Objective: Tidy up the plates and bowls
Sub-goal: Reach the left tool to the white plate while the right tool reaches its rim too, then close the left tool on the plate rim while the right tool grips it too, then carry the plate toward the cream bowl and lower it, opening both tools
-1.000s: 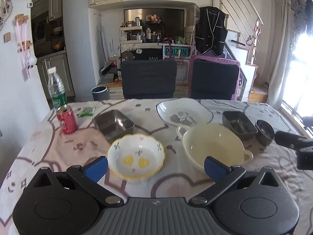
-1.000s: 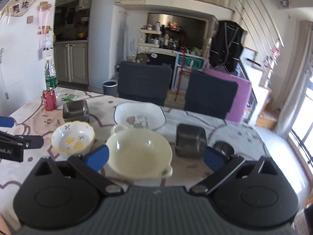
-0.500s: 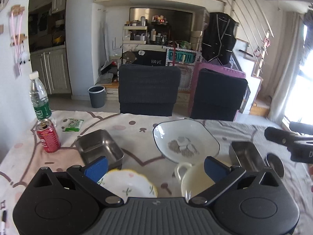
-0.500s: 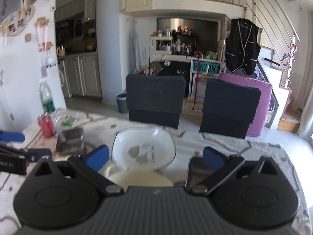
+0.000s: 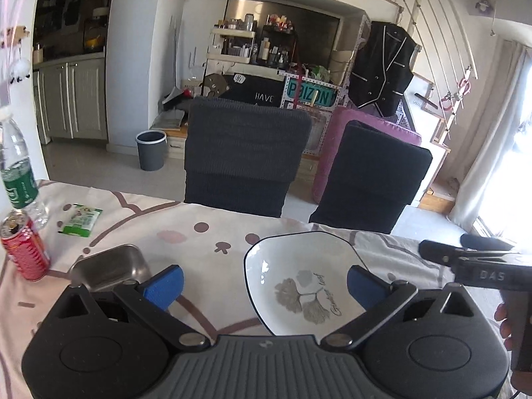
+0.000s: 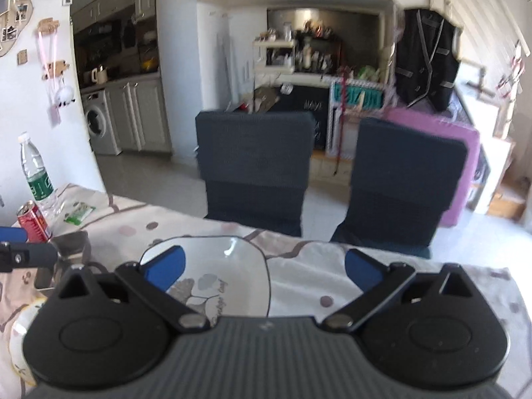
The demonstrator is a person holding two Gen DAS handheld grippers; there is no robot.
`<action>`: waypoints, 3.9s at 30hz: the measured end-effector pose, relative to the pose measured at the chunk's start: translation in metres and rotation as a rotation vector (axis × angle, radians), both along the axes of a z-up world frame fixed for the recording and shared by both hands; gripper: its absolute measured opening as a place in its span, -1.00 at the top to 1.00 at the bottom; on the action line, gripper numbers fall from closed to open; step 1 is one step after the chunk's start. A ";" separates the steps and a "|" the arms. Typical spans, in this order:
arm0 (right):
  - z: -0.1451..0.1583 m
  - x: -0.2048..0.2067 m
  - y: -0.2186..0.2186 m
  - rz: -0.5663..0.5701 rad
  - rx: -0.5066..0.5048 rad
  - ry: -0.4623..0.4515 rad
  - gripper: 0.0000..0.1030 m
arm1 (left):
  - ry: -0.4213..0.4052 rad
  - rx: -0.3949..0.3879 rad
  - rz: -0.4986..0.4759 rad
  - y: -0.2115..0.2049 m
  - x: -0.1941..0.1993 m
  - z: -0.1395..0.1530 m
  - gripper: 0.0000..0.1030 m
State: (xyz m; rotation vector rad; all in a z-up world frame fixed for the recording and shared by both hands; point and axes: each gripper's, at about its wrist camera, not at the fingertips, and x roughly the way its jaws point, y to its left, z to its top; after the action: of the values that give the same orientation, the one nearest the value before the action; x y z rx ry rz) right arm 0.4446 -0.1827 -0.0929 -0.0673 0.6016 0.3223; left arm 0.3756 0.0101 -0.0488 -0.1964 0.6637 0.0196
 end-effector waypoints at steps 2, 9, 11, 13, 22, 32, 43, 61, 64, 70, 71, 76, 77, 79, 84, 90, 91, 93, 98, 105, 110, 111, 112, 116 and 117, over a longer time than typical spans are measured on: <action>-0.009 0.016 0.005 0.011 0.024 0.052 -0.78 | 0.015 -0.006 -0.021 0.001 0.012 -0.007 -0.96; -0.039 0.081 0.016 0.019 0.080 0.248 0.06 | 0.092 -0.098 -0.048 0.017 0.042 -0.039 -0.41; -0.049 0.089 0.021 0.008 0.054 0.285 0.17 | 0.120 -0.115 -0.056 0.020 0.044 -0.048 -0.26; -0.057 0.092 0.028 0.009 0.011 0.310 0.31 | 0.147 -0.126 -0.071 0.021 0.048 -0.057 -0.12; -0.082 0.101 0.033 0.001 -0.055 0.362 0.82 | 0.210 -0.182 -0.090 0.027 0.056 -0.082 0.58; -0.075 0.068 0.036 0.016 -0.021 0.432 0.81 | 0.229 -0.162 -0.091 0.040 0.074 -0.091 0.64; -0.086 0.078 0.028 -0.021 0.104 0.469 0.75 | 0.344 -0.069 -0.146 0.035 0.115 -0.104 0.77; -0.095 0.073 0.039 -0.050 0.115 0.408 0.65 | 0.331 -0.130 -0.144 0.047 0.117 -0.099 0.79; -0.082 0.072 0.041 -0.049 0.129 0.381 0.66 | 0.288 -0.128 -0.132 0.049 0.114 -0.080 0.79; -0.040 0.065 0.035 -0.059 0.206 0.307 0.69 | 0.189 -0.108 -0.144 0.043 0.094 -0.024 0.80; -0.031 0.062 0.033 -0.059 0.213 0.296 0.69 | 0.174 -0.101 -0.147 0.041 0.089 -0.015 0.80; 0.007 0.036 0.027 -0.050 0.222 0.248 0.70 | 0.128 -0.092 -0.161 0.031 0.055 0.025 0.80; 0.014 0.029 0.026 -0.049 0.223 0.239 0.71 | 0.120 -0.089 -0.166 0.030 0.046 0.031 0.80; 0.028 0.013 0.023 -0.045 0.219 0.223 0.71 | 0.107 -0.087 -0.173 0.028 0.030 0.045 0.80; 0.055 -0.038 0.017 -0.043 0.210 0.200 0.71 | 0.074 -0.082 -0.184 0.020 -0.024 0.069 0.80; 0.059 -0.104 0.010 -0.038 0.209 0.215 0.71 | 0.090 -0.072 -0.218 0.014 -0.085 0.064 0.80; 0.056 -0.113 0.009 -0.042 0.210 0.222 0.71 | 0.100 -0.068 -0.221 0.014 -0.095 0.060 0.80; 0.048 -0.126 0.011 -0.060 0.224 0.247 0.71 | 0.124 -0.059 -0.223 0.015 -0.110 0.050 0.80; 0.016 -0.159 0.017 -0.081 0.254 0.324 0.71 | 0.197 -0.061 -0.226 0.020 -0.144 0.019 0.80; -0.033 -0.182 0.039 -0.082 0.238 0.463 0.70 | 0.315 -0.056 -0.218 0.035 -0.173 -0.029 0.79; -0.056 -0.186 0.053 -0.057 0.190 0.528 0.69 | 0.364 -0.035 -0.229 0.038 -0.182 -0.049 0.78; -0.057 -0.189 0.055 -0.059 0.195 0.545 0.69 | 0.372 -0.032 -0.233 0.037 -0.183 -0.050 0.78; -0.061 -0.188 0.055 -0.060 0.198 0.563 0.68 | 0.390 -0.038 -0.234 0.038 -0.183 -0.054 0.78; -0.073 -0.185 0.064 -0.051 0.170 0.604 0.68 | 0.461 -0.045 -0.241 0.041 -0.182 -0.068 0.77; -0.076 -0.184 0.066 -0.049 0.165 0.616 0.68 | 0.474 -0.039 -0.245 0.040 -0.182 -0.071 0.76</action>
State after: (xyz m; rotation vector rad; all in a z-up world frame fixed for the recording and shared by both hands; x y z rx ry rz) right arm 0.2606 -0.1167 -0.1690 0.2137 1.1817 0.3440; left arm 0.1931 0.0506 -0.1197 -0.1469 1.1578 -0.1876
